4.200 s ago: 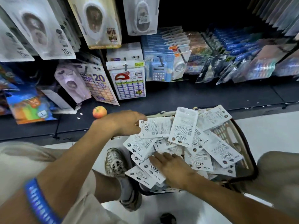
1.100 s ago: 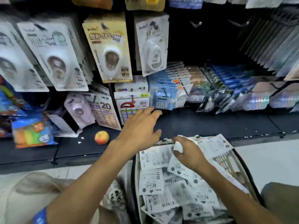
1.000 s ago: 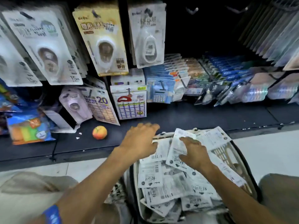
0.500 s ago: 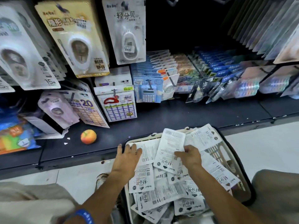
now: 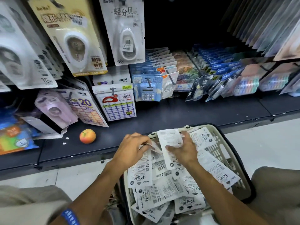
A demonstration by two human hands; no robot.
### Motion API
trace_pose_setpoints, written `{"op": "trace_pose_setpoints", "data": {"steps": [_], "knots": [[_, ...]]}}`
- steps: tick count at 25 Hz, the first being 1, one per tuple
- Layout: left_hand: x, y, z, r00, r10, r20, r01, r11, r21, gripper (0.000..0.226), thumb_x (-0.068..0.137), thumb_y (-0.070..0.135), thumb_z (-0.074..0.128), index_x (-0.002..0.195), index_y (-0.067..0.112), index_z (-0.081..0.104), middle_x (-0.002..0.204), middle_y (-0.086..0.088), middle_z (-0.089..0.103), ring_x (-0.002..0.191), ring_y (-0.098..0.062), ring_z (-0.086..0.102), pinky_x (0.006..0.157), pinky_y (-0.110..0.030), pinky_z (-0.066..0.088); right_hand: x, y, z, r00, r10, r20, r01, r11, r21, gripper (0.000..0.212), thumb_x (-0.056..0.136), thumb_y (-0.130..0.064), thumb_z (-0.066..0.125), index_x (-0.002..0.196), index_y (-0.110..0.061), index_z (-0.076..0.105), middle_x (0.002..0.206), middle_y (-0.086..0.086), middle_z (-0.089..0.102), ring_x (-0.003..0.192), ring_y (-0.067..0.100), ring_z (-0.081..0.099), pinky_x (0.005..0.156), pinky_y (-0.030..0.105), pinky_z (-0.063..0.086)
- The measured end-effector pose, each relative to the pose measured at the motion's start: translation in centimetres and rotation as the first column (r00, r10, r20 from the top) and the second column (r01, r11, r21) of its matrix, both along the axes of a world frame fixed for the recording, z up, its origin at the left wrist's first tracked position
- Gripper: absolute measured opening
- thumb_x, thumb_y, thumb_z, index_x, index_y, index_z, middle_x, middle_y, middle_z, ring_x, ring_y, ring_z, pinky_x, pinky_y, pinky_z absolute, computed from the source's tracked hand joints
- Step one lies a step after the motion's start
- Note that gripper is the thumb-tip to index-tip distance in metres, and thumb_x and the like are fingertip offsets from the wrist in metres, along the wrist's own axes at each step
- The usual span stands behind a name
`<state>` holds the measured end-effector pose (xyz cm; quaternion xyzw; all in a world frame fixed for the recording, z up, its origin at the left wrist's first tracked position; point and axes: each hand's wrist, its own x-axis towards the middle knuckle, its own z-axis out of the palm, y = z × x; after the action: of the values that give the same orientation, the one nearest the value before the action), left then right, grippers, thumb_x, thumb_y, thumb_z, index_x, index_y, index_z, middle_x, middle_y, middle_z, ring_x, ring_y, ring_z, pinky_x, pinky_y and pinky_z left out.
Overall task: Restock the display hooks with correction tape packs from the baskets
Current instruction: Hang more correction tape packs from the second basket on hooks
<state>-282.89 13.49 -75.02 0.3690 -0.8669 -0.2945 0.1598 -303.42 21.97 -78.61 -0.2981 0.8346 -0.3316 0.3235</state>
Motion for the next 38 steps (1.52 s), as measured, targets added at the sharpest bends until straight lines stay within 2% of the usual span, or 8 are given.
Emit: {"op": "trace_pose_setpoints", "data": {"steps": [4,10,17,22,27,31,34,38], "knots": [[-0.6,-0.3,1.1,1.000,0.005,0.001,-0.005,0.991,-0.137,0.016,0.098,0.037,0.063,0.083,0.033,0.069,0.080,0.016,0.070,0.081,-0.012,0.055,0.077,-0.031,0.027,-1.6,-0.7,2.1,0.927,-0.228,0.298,0.304,0.922,-0.242,0.047,0.080,0.000,0.080,0.119,-0.017,0.059,0.074,-0.002,0.060,0.076,0.018,0.062,0.078,0.031,0.054],[-1.1,-2.4,2.8,0.925,0.329,-0.189,-0.249,0.902,0.352,0.023,0.095,0.019,0.069,0.072,0.016,0.071,0.061,0.005,0.064,0.058,-0.010,0.054,0.059,-0.029,0.041,1.9,-1.2,5.9,0.936,0.325,0.136,-0.206,0.819,-0.535,0.010,0.082,-0.013,0.081,0.088,-0.020,0.076,0.069,-0.008,0.064,0.063,0.008,0.055,0.060,0.023,0.048],[-0.4,-0.7,1.5,0.973,0.218,0.072,-0.218,0.773,0.596,0.035,0.093,0.029,0.073,0.062,0.012,0.069,0.057,0.005,0.048,0.059,-0.016,0.040,0.054,-0.026,0.030,2.6,1.1,1.5,0.775,0.249,0.581,-0.119,0.960,-0.252,0.070,0.083,0.006,0.074,0.138,-0.031,0.052,0.135,-0.010,0.055,0.093,0.011,0.070,0.075,0.026,0.057],[-0.4,0.3,-0.3,0.801,0.082,0.593,-0.276,0.930,0.244,0.027,0.095,0.038,0.065,0.112,0.018,0.070,0.118,0.001,0.068,0.108,-0.023,0.064,0.087,-0.031,0.048,3.2,2.5,-1.1,0.779,0.437,0.450,-0.533,0.839,0.109,0.039,0.082,-0.008,0.081,0.117,-0.019,0.067,0.116,0.000,0.071,0.100,0.015,0.069,0.084,0.028,0.057],[0.8,-1.1,-0.6,0.789,0.287,0.543,-0.500,0.814,0.296,0.026,0.098,0.029,0.058,0.106,0.006,0.068,0.116,-0.014,0.070,0.111,-0.033,0.064,0.086,-0.034,0.050,2.2,0.8,0.8,0.955,0.234,0.181,-0.220,0.971,-0.097,0.018,0.090,-0.011,0.073,0.077,-0.015,0.062,0.086,0.006,0.072,0.066,0.016,0.067,0.050,0.024,0.051],[0.7,-1.4,-0.9,0.796,0.524,0.303,-0.599,0.608,0.521,0.034,0.103,0.028,0.053,0.074,0.010,0.059,0.090,-0.020,0.068,0.096,-0.039,0.069,0.083,-0.040,0.057,2.2,1.7,1.5,0.766,0.472,0.436,-0.375,0.880,-0.292,0.018,0.082,-0.004,0.077,0.075,-0.011,0.063,0.135,-0.016,0.060,0.118,0.012,0.062,0.086,0.027,0.059],[1.0,-1.0,-1.2,0.736,0.622,0.267,-0.556,0.331,0.763,0.052,0.096,0.058,0.055,0.105,0.008,0.064,0.107,-0.017,0.069,0.107,-0.039,0.067,0.097,-0.048,0.054,4.0,3.5,-0.3,0.619,0.618,0.484,-0.614,0.766,-0.193,0.023,0.080,-0.011,0.082,0.088,-0.015,0.061,0.157,-0.020,0.030,0.135,0.015,0.043,0.089,0.027,0.058],[1.4,-0.3,-1.5,0.778,0.597,0.194,-0.535,0.468,0.704,0.044,0.074,0.004,0.086,0.114,0.011,0.068,0.117,-0.015,0.071,0.093,-0.028,0.071,0.079,-0.034,0.059,4.3,3.1,-0.2,0.631,0.558,0.539,-0.558,0.809,-0.184,0.023,0.081,-0.029,0.081,0.101,-0.027,0.069,0.153,-0.018,0.042,0.129,0.001,0.050,0.110,0.037,0.042]]}}
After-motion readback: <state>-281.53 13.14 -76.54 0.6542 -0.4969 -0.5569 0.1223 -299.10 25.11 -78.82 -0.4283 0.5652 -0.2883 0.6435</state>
